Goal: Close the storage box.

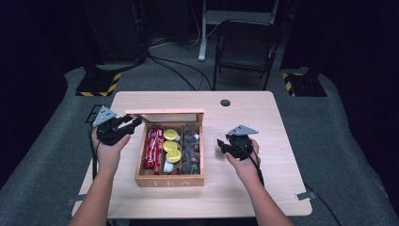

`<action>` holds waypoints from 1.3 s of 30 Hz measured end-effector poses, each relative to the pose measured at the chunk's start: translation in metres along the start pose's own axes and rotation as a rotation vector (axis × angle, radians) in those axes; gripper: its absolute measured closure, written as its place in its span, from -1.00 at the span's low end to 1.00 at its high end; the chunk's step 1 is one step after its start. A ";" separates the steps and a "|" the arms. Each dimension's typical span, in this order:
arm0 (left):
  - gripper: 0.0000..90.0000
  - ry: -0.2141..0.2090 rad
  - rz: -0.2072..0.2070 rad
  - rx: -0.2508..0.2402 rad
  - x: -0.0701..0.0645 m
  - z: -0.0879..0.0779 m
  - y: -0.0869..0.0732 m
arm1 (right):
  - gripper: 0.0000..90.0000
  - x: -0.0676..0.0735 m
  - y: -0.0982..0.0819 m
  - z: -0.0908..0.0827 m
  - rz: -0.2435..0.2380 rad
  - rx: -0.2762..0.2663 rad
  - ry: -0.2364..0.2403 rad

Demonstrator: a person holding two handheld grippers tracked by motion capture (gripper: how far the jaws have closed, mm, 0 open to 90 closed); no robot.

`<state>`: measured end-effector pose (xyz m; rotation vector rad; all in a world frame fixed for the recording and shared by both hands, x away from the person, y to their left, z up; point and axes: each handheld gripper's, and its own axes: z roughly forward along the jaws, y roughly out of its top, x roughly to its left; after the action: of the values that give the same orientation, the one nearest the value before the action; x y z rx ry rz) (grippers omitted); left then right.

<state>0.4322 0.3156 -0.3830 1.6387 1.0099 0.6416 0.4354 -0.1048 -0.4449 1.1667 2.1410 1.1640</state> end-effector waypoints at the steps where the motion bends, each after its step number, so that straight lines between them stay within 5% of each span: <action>1: 0.29 0.000 0.000 0.000 0.000 0.000 0.000 | 0.14 0.000 0.000 0.000 -0.001 -0.004 0.001; 11: 0.29 -0.004 -0.002 0.007 0.000 -0.001 0.000 | -0.05 0.004 0.007 -0.004 -0.003 -0.016 0.008; 39: 0.26 -0.024 0.017 0.034 -0.009 -0.017 0.000 | -0.10 0.051 0.060 -0.022 -0.116 -0.131 0.122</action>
<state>0.4139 0.3166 -0.3771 1.6824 0.9960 0.6175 0.4200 -0.0551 -0.3820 0.9243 2.1525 1.3311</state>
